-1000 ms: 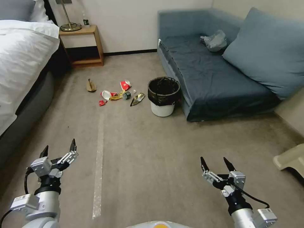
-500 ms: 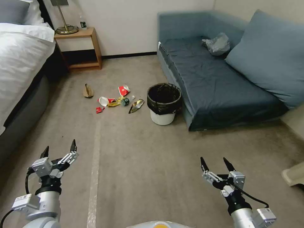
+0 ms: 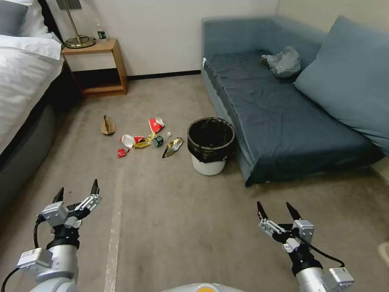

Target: Pick up the trash can from the floor.

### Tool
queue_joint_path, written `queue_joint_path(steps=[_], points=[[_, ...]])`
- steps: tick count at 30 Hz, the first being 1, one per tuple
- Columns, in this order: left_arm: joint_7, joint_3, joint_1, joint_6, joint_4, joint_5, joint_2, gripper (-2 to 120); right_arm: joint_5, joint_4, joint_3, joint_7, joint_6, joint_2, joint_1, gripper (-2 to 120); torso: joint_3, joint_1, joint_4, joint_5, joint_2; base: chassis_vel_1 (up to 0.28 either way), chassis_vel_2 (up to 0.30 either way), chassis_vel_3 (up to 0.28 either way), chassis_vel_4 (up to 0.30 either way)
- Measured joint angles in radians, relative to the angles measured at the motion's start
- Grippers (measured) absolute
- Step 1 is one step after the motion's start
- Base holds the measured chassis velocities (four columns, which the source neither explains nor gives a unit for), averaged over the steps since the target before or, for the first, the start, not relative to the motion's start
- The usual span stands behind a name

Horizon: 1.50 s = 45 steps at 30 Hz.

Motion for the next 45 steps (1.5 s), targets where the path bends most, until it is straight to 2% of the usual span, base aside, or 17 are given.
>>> queue_joint_path(steps=[26,35,45], points=[[0.006,0.013,-0.009,0.0,0.013,-0.003,0.002,100,-0.004,0.001,0.004,-0.012,0.022,-0.002,0.005,100,0.0,0.0,-0.0002,0.0003,0.0,-0.16,0.164,0.161,-0.161],[0.041,0.021,-0.01,-0.012,0.015,-0.005,0.006,100,0.017,0.006,0.008,-0.102,0.098,-0.003,-0.004,100,0.0,0.0,-0.0003,0.0004,0.0,-0.127,0.118,0.127,-0.111],[0.076,0.023,-0.017,-0.017,0.016,-0.013,0.028,100,0.031,0.003,0.02,-0.184,0.169,-0.002,-0.008,100,0.0,0.0,-0.0001,0.0003,0.0,-0.011,0.002,0.002,-0.008]])
